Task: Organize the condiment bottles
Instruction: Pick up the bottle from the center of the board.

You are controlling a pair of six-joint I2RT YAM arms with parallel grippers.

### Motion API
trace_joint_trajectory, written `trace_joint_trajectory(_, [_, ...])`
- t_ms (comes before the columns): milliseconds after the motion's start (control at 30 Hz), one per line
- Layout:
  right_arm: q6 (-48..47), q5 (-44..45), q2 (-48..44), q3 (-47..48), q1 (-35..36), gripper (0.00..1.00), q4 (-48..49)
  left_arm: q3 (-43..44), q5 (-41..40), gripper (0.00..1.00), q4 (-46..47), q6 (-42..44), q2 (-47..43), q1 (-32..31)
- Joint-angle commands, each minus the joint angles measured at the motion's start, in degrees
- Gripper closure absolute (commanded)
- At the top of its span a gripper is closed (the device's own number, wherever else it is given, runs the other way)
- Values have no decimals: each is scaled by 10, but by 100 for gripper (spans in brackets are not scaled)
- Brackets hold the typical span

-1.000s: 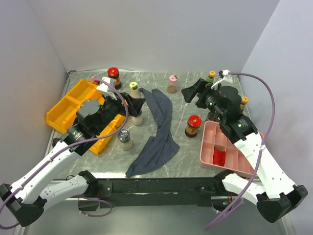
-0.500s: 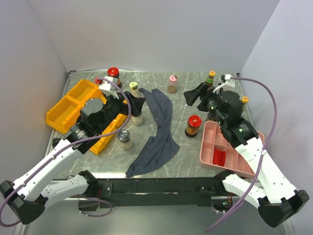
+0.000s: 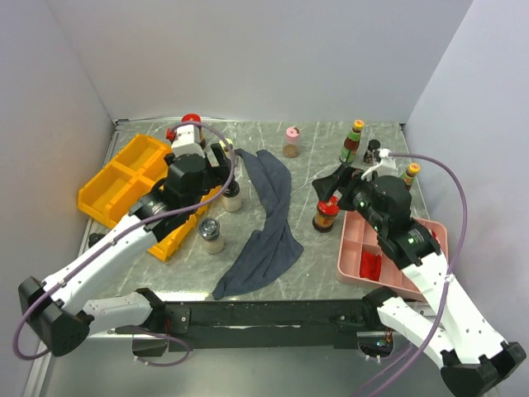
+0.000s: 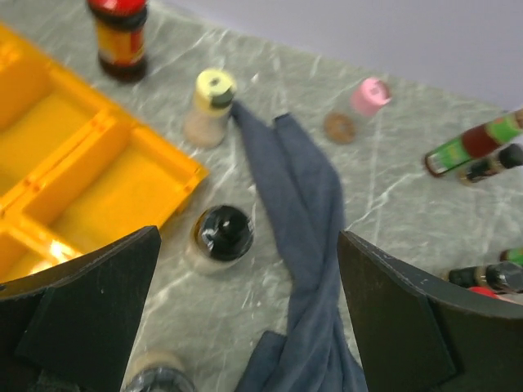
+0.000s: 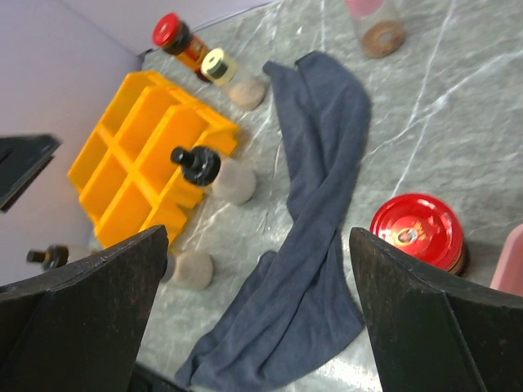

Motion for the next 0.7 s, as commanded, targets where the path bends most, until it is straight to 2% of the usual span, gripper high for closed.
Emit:
trace_joint_trajectory(0, [6,-37,-30,-23,3,0,42,64,-51,4,-159,-116,29,-2])
trace_joint_trajectory(33, [5,-37,-30,-22,3,0,39,69,-51,3,-208,-133,32,-1])
trace_joint_trajectory(167, [-5,-25,-38,-19,3,0,26,63,-31,1,-279,-199,40,-2])
trace_joint_trajectory(267, [-11,-5,-47,-22,3,0,24,58,28,1,-311,-179,48,-1])
trace_joint_trajectory(300, [-13,1,-48,-25,2,0,25,57,58,0,-318,-174,50,-1])
trace_joint_trajectory(433, [-15,14,-53,-28,3,0,26,31,88,0,-349,-175,57,-2])
trace_joint_trajectory(667, [-15,14,-45,-32,2,0,30,-26,78,1,-353,-192,53,-2])
